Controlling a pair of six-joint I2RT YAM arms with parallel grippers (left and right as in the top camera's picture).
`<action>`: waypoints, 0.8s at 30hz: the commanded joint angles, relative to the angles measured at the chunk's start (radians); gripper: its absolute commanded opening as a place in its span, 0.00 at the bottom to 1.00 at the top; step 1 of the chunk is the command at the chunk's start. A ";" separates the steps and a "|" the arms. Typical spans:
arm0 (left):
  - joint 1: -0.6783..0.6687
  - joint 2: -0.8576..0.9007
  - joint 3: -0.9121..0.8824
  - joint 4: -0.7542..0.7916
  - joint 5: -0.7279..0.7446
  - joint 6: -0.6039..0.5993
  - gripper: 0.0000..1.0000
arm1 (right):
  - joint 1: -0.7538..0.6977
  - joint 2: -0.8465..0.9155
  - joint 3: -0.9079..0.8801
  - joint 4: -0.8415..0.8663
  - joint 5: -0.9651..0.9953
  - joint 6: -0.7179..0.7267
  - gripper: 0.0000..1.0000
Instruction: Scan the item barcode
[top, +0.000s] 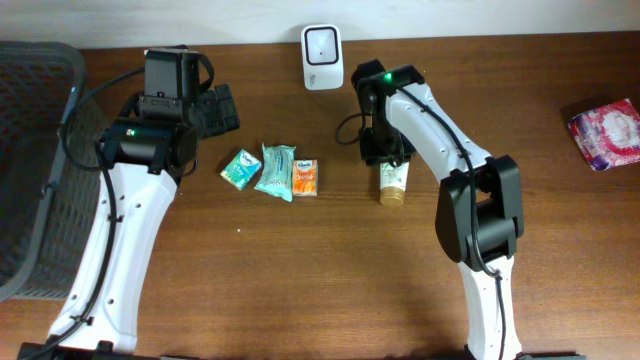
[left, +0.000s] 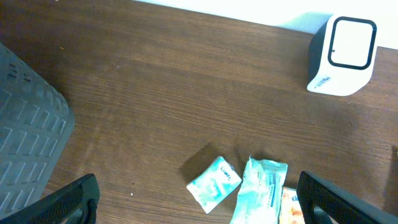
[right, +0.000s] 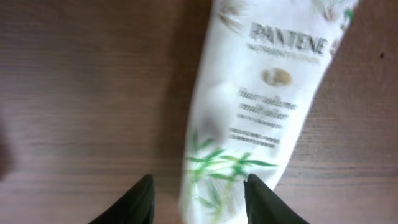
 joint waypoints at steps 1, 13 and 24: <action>0.003 -0.006 0.000 0.000 -0.011 0.012 0.99 | -0.022 -0.015 0.165 -0.078 -0.046 -0.055 0.70; 0.003 -0.006 0.000 0.000 -0.011 0.012 0.99 | -0.106 -0.013 -0.125 0.227 -0.048 0.078 0.97; 0.003 -0.006 0.000 0.000 -0.011 0.012 0.99 | -0.052 -0.013 -0.188 0.343 -0.080 0.114 0.15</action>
